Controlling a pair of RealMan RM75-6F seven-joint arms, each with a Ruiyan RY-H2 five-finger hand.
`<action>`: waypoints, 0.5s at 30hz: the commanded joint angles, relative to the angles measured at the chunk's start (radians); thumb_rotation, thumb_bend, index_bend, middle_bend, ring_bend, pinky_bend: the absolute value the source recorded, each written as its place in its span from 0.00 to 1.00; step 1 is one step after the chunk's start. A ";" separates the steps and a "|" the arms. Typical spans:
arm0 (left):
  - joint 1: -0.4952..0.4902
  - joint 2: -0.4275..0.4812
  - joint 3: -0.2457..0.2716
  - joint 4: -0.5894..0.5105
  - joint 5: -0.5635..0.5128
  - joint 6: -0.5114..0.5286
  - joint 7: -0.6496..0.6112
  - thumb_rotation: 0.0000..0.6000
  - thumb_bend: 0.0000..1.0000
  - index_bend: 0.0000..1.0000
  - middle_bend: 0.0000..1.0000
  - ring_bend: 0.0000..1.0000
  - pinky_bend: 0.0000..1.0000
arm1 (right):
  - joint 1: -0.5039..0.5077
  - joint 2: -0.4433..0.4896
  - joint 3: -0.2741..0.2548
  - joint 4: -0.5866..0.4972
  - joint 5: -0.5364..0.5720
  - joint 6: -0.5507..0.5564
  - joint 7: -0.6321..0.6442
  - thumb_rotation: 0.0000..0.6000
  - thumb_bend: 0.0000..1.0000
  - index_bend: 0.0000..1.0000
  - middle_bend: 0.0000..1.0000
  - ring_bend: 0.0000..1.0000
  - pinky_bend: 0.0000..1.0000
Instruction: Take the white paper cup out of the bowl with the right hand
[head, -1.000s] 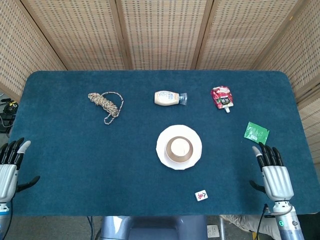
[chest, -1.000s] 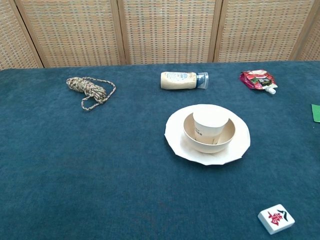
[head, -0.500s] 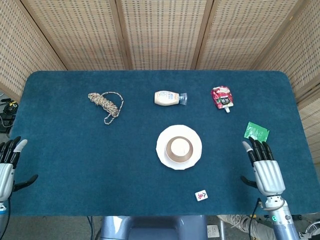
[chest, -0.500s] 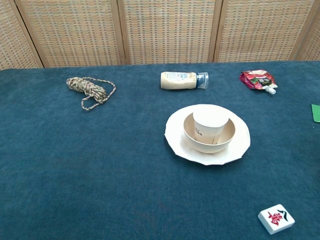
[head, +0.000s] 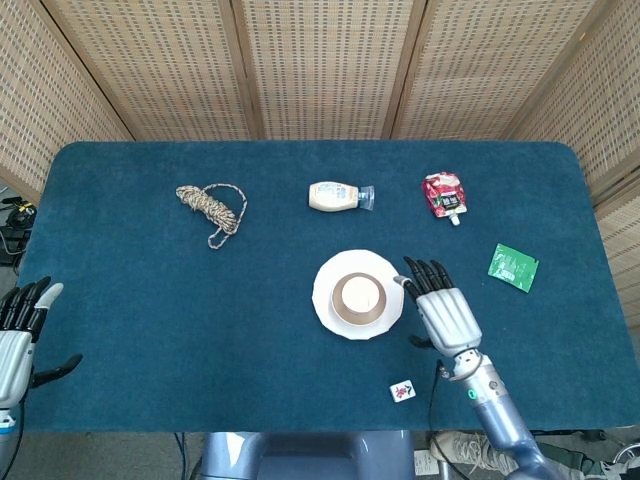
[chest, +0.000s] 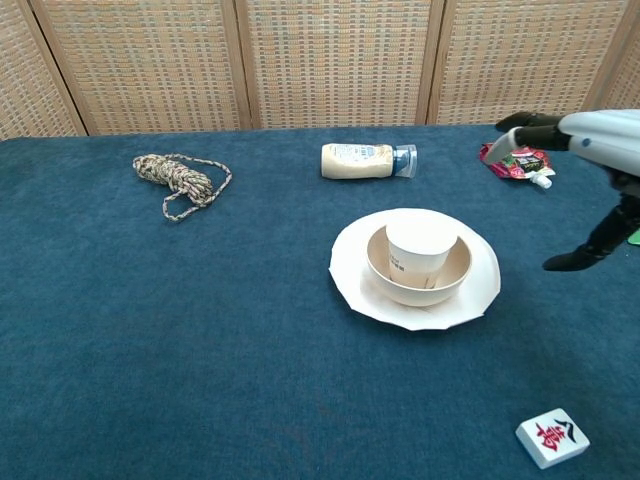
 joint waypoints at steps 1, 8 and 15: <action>-0.003 0.001 0.001 0.001 0.000 -0.005 -0.006 1.00 0.03 0.00 0.00 0.00 0.00 | 0.093 -0.093 0.047 0.009 0.160 -0.027 -0.126 1.00 0.29 0.21 0.00 0.00 0.01; -0.005 0.007 -0.004 0.004 -0.012 -0.011 -0.028 1.00 0.03 0.00 0.00 0.00 0.00 | 0.177 -0.168 0.073 0.052 0.304 -0.008 -0.206 1.00 0.30 0.21 0.00 0.00 0.01; -0.009 0.007 -0.002 0.006 -0.013 -0.019 -0.031 1.00 0.03 0.00 0.00 0.00 0.00 | 0.239 -0.207 0.075 0.090 0.393 0.014 -0.253 1.00 0.31 0.23 0.00 0.00 0.02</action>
